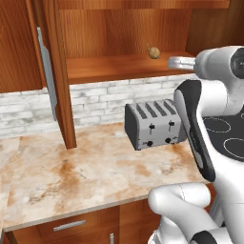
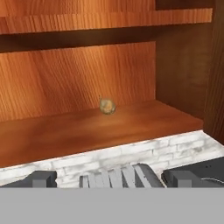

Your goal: Pick the onions from the cabinet and place them in one bowl. Pick the cucumber from the sink and place it in the other bowl.

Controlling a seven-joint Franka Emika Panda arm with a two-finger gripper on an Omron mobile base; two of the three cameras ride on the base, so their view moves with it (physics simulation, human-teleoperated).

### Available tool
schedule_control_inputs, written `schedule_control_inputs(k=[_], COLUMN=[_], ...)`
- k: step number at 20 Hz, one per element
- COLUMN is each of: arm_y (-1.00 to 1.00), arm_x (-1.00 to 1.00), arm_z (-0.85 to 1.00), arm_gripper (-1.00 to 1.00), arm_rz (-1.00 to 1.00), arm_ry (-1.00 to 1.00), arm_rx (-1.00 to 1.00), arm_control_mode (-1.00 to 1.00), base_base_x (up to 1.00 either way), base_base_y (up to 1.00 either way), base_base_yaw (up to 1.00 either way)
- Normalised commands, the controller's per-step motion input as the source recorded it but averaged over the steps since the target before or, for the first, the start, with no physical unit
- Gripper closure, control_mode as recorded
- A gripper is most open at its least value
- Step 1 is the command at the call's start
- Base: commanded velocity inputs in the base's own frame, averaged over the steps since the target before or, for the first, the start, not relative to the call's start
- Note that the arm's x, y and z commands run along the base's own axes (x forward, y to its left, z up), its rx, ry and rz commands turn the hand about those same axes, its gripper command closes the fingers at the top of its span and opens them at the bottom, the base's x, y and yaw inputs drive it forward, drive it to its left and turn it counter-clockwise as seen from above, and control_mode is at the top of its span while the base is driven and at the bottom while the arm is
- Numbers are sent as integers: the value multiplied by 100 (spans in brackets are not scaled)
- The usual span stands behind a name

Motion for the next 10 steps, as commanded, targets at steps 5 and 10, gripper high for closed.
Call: schedule_control_inputs(k=[5, 10], arm_y=[-22, -5], arm_x=[72, 79], arm_z=[0, -14], arm_gripper=[-100, -100], arm_rz=[-5, -2], arm_ry=[10, 7], arm_rx=[-10, -2], arm_control_mode=[-100, -100], base_base_x=[0, 0], base_base_y=[0, 0], base_base_yaw=[0, 0])
